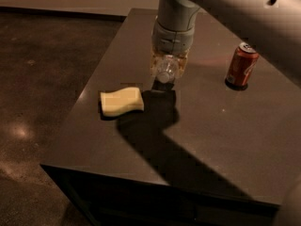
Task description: Move water bottle near sponge
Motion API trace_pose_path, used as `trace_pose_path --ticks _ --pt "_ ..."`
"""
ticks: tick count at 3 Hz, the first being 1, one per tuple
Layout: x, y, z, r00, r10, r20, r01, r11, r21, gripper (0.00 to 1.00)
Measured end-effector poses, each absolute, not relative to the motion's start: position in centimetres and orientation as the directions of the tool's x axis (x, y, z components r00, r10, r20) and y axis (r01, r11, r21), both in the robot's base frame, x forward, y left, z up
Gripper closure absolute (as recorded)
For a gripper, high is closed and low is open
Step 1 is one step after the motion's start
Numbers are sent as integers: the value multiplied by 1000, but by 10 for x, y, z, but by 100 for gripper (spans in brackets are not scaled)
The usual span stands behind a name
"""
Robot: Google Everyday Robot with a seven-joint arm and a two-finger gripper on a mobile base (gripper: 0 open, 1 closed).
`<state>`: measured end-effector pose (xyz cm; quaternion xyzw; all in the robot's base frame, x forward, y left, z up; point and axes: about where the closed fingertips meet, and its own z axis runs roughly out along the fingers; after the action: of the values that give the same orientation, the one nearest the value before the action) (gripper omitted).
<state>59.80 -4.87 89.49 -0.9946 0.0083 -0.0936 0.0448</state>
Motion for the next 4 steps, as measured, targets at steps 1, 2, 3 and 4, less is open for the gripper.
trace_pose_path --ticks 1,2,3,4 --pt "572 -43 879 989 23 148 39 -994 -104 100" --pt "556 -32 865 993 46 112 60 -989 -131 82" --pt "549 -27 859 994 53 92 67 -986 -153 58" --pt "547 -27 857 996 44 77 57 -983 -175 36"
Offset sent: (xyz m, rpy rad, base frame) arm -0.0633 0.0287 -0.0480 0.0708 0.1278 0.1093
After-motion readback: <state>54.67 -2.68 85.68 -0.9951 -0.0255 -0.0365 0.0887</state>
